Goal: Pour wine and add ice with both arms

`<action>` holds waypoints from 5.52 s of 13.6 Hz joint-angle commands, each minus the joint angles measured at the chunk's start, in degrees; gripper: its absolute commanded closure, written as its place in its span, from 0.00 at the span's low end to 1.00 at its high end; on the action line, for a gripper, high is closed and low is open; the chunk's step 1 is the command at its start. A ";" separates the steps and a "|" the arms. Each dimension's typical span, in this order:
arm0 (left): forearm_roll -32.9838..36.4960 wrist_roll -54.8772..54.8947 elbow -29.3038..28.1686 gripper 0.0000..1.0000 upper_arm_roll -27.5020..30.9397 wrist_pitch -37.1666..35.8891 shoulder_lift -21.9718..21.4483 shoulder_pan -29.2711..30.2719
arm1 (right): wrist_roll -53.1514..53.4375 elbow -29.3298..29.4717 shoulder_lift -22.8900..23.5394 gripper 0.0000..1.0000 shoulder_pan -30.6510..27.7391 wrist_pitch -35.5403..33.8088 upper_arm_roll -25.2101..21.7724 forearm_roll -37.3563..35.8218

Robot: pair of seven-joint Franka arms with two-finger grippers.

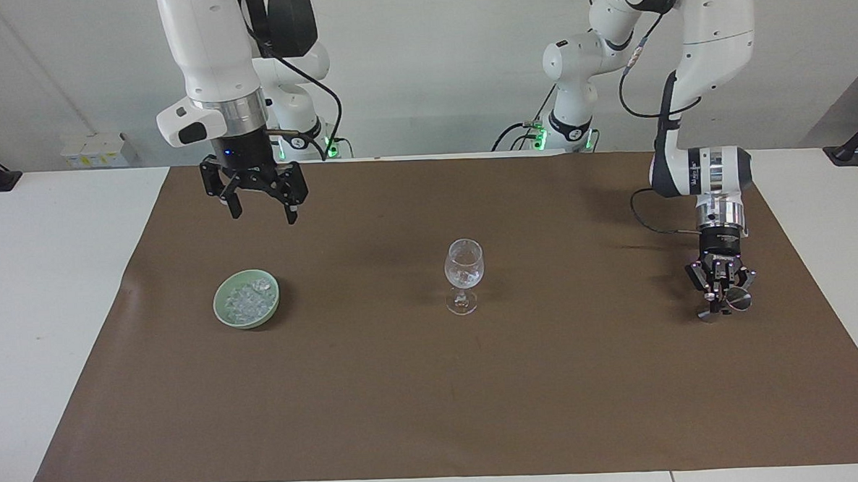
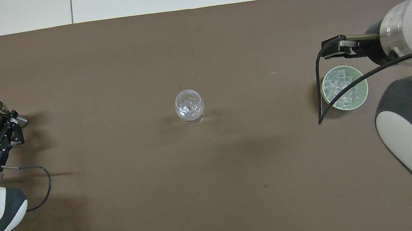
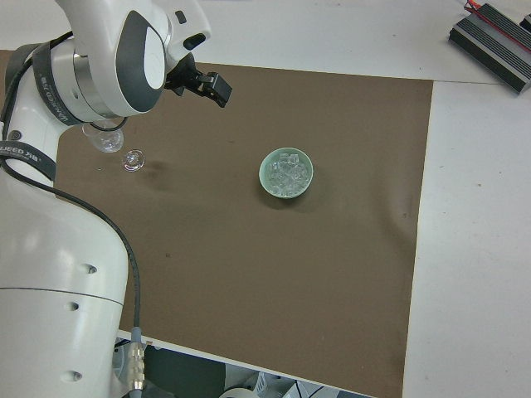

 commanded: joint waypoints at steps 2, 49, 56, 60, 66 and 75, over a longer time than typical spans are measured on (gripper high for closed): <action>-1.43 0.19 1.48 0.71 -0.09 1.14 0.83 -0.28 | -7.24 1.41 -1.88 0.00 -0.92 -5.76 -3.77 3.01; 79.16 -1.83 9.02 0.00 -4.14 15.53 -22.55 -5.58 | -15.34 0.80 -5.93 0.00 -0.66 -16.41 -9.93 3.72; 121.14 -1.40 28.70 0.00 -4.57 -21.40 -21.50 -3.44 | -15.25 0.62 -6.02 0.00 -0.66 -16.50 -9.93 4.43; 133.11 0.09 34.68 0.00 -4.84 -34.59 -21.50 -8.44 | -15.25 0.18 -6.19 0.00 -0.75 -16.59 -9.93 4.51; 136.39 7.75 39.96 0.00 -4.84 -46.74 -21.41 -10.56 | -14.81 0.18 -6.11 0.00 -1.01 -16.33 -9.93 4.51; 135.51 8.54 39.80 0.00 -4.75 -47.89 -22.90 -10.56 | -15.08 0.18 -6.19 0.00 -1.27 -15.71 -10.02 4.51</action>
